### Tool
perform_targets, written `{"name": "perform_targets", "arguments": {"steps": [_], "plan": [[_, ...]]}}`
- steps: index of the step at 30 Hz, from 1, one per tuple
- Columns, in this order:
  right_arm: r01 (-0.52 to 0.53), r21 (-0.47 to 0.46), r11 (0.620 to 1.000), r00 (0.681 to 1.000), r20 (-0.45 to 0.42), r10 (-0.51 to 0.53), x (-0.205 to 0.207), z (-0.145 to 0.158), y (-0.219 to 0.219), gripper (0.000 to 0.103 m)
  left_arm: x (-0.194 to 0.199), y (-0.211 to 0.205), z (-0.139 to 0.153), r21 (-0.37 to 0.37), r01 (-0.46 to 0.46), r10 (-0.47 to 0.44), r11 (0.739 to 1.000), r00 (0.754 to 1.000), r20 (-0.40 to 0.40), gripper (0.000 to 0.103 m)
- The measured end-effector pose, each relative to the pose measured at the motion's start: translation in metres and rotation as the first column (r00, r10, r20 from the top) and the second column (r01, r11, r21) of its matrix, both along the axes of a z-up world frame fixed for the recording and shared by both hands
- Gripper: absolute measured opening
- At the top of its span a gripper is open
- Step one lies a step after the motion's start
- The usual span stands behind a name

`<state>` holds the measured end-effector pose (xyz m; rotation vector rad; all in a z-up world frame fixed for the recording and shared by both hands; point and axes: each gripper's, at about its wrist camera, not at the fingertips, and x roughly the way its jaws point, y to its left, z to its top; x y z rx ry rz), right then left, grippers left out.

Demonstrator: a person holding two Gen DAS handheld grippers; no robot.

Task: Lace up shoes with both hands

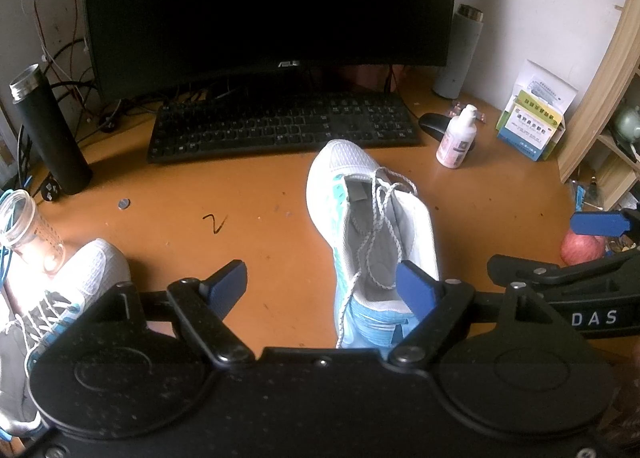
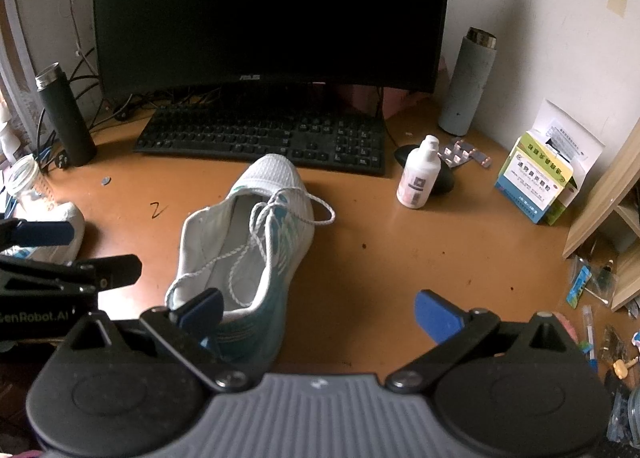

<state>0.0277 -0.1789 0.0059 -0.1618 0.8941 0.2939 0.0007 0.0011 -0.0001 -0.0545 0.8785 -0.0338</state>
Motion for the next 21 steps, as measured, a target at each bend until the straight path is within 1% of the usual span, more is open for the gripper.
{"name": "perform_targets", "arguments": {"steps": [17,21], "plan": [[0.003,0.004,1.000,1.000,-0.010,-0.003,0.0041,-0.0014,-0.0007,0.102,0.0028,-0.0033,-0.0009,-0.001,-0.003,0.003,1.000,1.000,-0.006,0.082],[0.007,0.017,1.000,1.000,0.001,-0.007,0.0040,-0.0005,-0.0029,0.102,0.0034,0.0003,-0.0018,0.001,0.004,-0.004,1.000,1.000,-0.005,0.082]]}}
